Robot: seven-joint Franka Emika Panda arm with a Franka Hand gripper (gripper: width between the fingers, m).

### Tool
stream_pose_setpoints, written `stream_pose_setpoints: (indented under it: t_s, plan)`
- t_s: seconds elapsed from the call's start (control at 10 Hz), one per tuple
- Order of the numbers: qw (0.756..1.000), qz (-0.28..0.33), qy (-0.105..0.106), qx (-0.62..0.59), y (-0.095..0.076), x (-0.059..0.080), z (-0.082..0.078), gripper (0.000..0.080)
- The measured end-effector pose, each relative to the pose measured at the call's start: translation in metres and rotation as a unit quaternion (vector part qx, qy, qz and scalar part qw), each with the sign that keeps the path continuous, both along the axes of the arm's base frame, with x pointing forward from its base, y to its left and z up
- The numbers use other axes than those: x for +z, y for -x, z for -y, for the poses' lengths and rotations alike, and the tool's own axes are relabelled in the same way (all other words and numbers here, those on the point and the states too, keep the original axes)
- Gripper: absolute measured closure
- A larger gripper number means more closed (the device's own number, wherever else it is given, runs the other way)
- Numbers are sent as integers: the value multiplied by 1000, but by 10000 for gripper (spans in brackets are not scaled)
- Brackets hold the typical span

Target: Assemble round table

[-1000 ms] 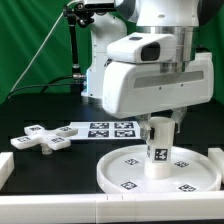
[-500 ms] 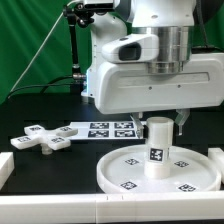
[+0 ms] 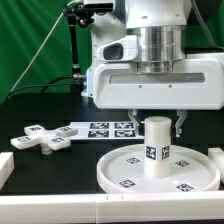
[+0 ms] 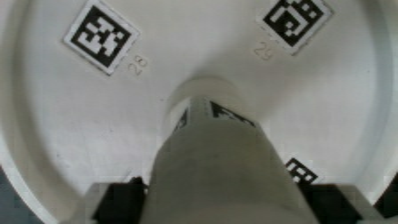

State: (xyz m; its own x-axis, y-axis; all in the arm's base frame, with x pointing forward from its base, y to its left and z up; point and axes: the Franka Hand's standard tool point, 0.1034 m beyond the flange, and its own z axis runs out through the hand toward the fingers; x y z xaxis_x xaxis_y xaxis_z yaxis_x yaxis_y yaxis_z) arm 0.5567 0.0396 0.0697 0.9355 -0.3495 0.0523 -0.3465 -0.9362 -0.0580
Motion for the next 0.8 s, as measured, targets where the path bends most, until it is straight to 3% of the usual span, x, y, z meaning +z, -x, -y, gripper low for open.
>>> stream_pose_setpoints:
  t_s: [0.3,0.8]
  plan:
    - [997,-3,-12,-80,0,0,1,388]
    - [932,-11,-60,-358,0,0,0,388]
